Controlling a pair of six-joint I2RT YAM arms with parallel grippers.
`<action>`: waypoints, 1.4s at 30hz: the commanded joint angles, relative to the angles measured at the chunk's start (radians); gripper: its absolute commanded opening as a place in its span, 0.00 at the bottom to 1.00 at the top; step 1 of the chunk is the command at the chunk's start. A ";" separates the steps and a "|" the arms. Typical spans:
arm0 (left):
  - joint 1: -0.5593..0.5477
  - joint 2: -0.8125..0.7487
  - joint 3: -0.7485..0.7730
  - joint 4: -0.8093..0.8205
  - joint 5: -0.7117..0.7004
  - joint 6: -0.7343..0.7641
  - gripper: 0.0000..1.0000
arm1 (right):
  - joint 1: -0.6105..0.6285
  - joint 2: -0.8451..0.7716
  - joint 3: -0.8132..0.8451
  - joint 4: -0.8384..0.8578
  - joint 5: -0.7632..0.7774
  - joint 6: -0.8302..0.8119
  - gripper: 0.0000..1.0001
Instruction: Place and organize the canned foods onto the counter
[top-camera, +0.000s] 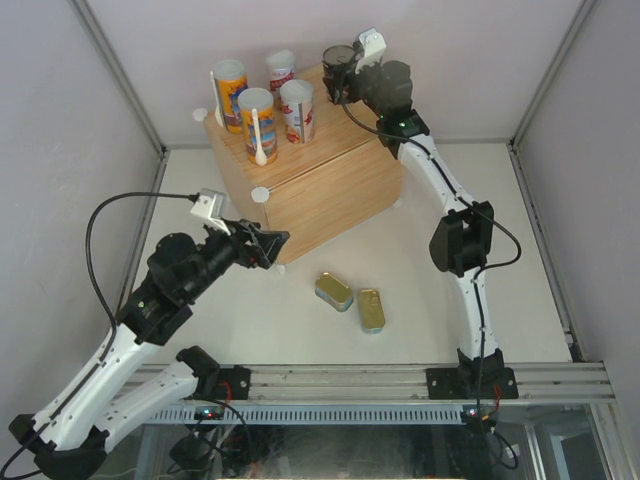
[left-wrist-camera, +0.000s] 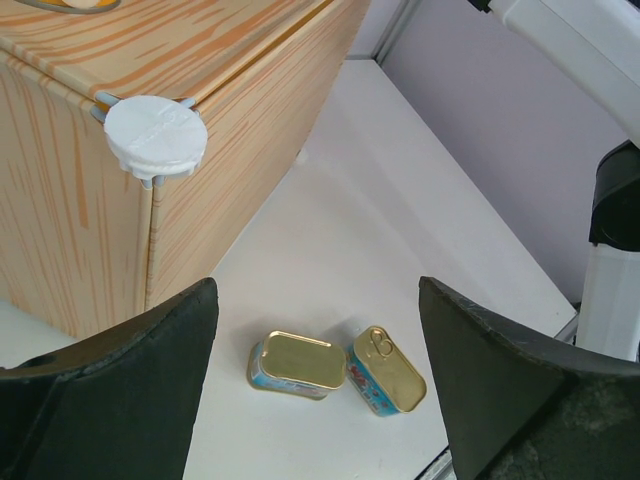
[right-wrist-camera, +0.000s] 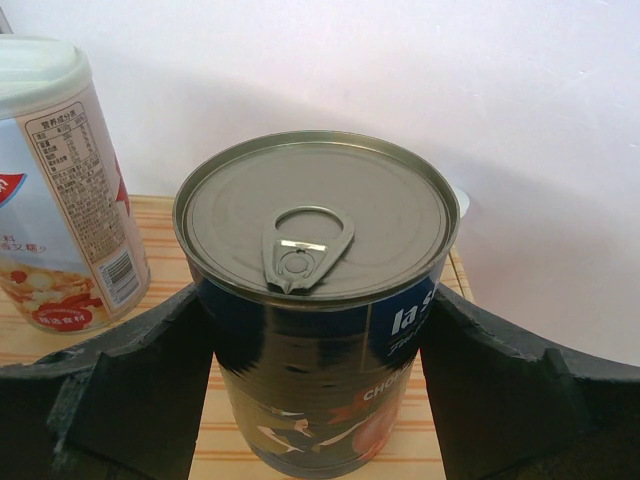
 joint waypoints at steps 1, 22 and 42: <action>0.015 -0.012 -0.016 0.030 0.026 0.029 0.85 | 0.012 -0.029 0.090 0.195 0.015 -0.016 0.00; 0.031 -0.050 -0.028 0.007 0.048 0.004 0.87 | 0.035 -0.066 0.034 0.184 0.064 -0.020 0.83; 0.030 -0.091 -0.045 0.016 0.047 -0.028 0.87 | 0.040 -0.294 -0.245 0.253 0.073 -0.029 0.95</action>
